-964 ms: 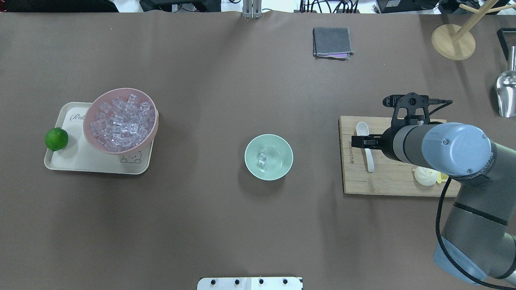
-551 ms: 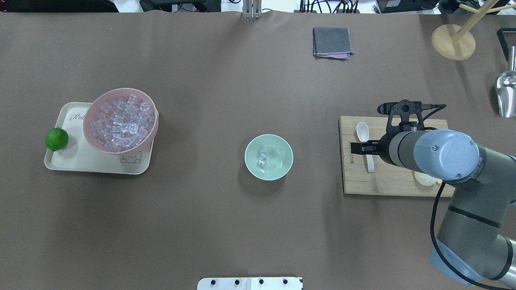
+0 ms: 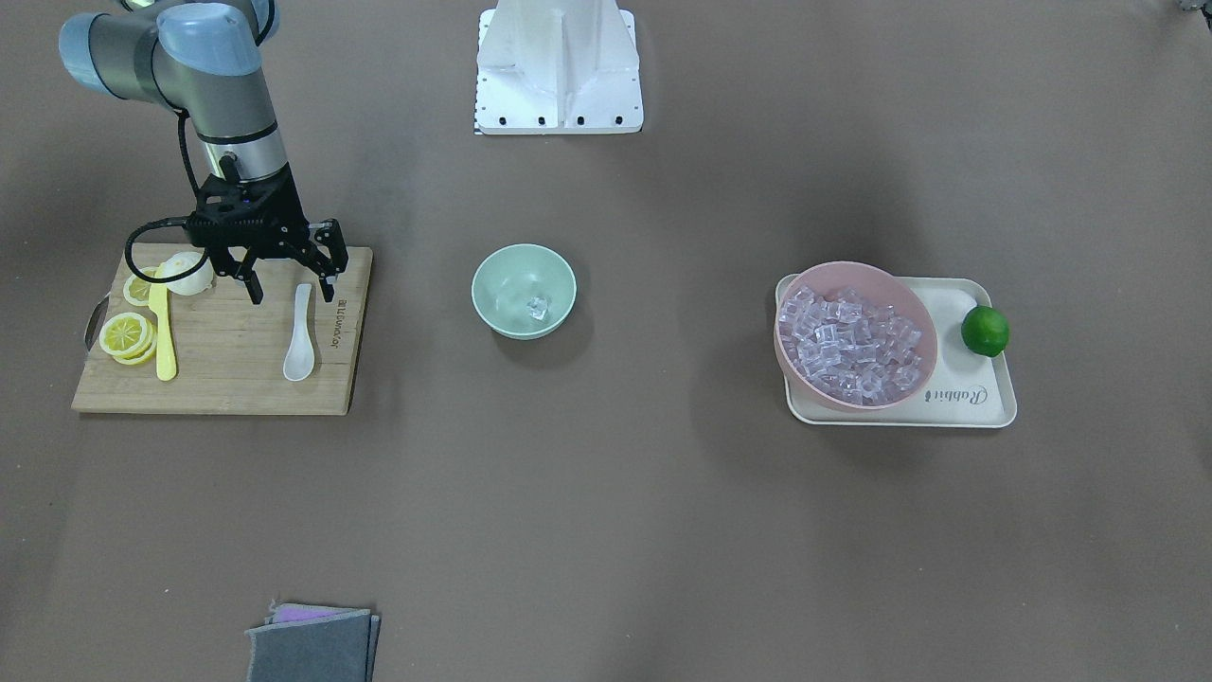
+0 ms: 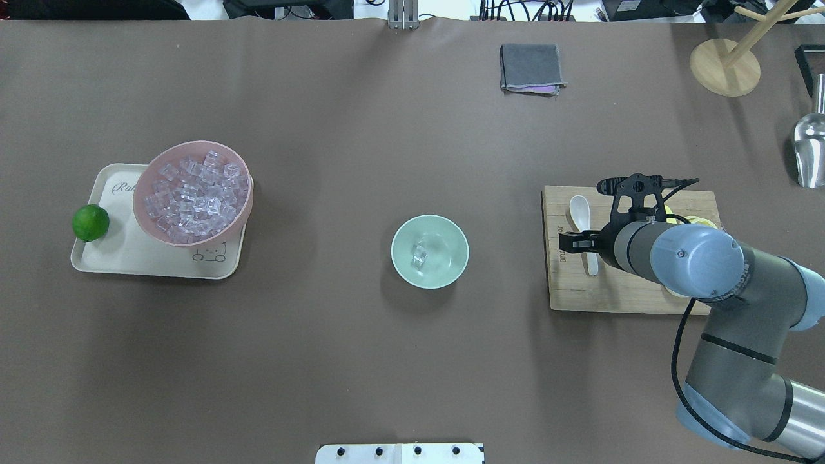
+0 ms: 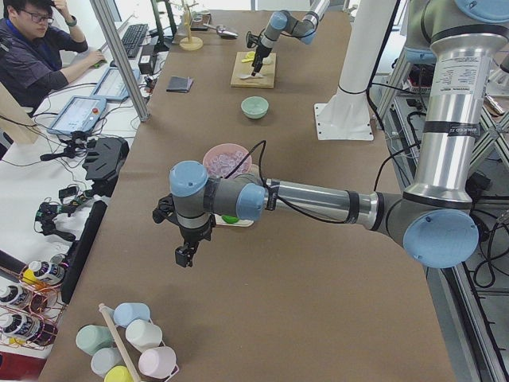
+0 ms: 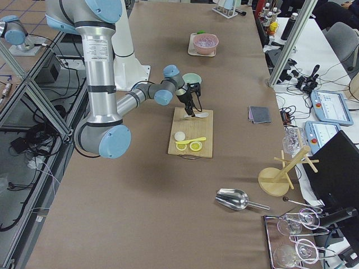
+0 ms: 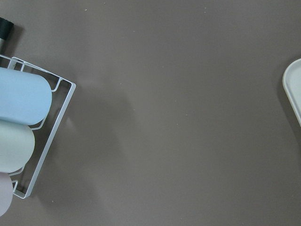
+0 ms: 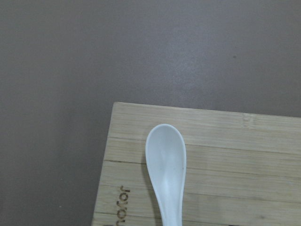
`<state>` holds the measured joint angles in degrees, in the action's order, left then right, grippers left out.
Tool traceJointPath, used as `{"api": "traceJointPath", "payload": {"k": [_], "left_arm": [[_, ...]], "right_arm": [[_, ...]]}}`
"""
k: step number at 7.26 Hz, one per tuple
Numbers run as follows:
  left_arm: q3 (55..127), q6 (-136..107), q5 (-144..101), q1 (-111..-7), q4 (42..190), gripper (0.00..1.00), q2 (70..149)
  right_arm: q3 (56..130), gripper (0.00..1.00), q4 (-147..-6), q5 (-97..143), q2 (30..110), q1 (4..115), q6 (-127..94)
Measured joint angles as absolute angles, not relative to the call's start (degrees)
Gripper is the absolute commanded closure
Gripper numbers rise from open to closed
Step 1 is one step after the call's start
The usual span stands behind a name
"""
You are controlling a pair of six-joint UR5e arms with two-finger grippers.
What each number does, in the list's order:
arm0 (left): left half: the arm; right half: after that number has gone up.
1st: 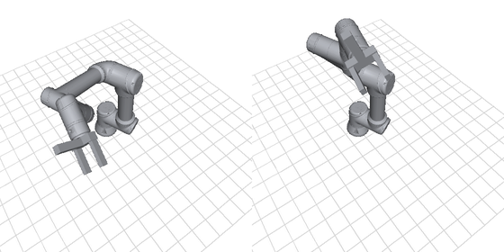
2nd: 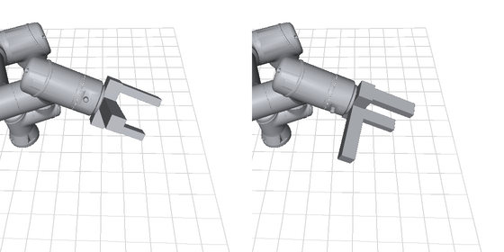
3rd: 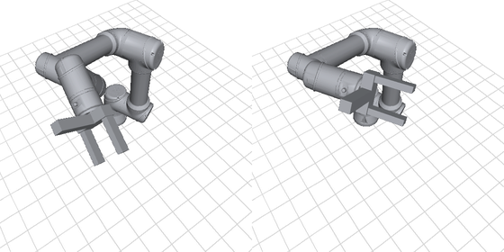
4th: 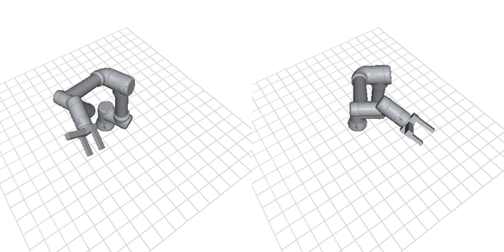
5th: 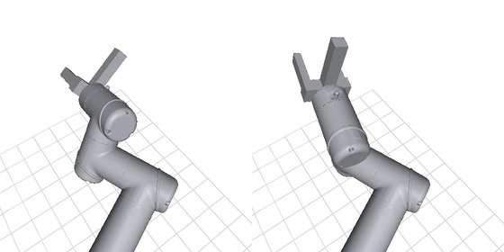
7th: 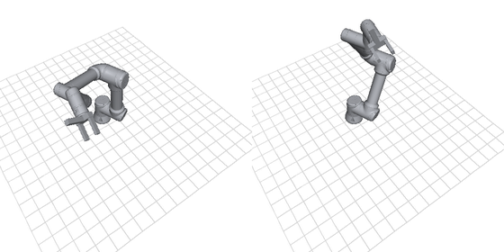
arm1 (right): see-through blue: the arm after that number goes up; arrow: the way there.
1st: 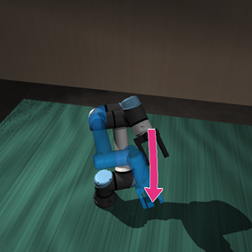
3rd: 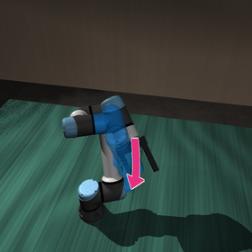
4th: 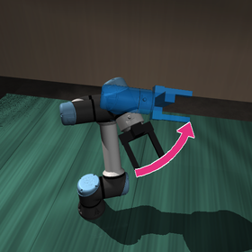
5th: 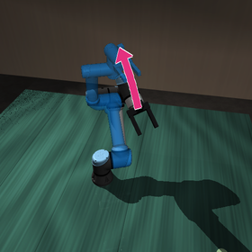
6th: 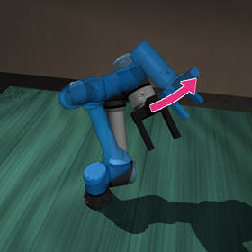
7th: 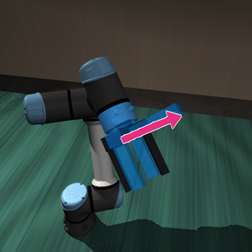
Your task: Put spoon and ice into bowl
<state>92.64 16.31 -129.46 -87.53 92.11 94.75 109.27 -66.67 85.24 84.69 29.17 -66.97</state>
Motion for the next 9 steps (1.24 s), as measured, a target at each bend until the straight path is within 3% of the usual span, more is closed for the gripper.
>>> {"api": "traceJointPath", "payload": {"k": [5,6,7,8,9], "left_arm": [[92.4,16.0,-129.5,-87.5,92.1,0.02,94.7],[92.2,16.0,-129.5,-87.5,92.2,0.02,94.7],[92.2,16.0,-129.5,-87.5,92.2,0.02,94.7],[92.2,16.0,-129.5,-87.5,92.2,0.02,94.7],[92.2,16.0,-129.5,-87.5,92.2,0.02,94.7]], "right_arm": [[107.9,0.46,-65.7,83.0,85.1,27.0,-69.4],[107.9,0.60,-65.7,82.9,85.3,26.9,-69.6],[107.9,0.65,-65.7,82.9,85.4,26.8,-70.0],[108.0,0.78,-65.7,82.9,85.4,26.7,-70.6],[108.1,1.00,-65.7,82.9,85.4,26.7,-71.0]]}}
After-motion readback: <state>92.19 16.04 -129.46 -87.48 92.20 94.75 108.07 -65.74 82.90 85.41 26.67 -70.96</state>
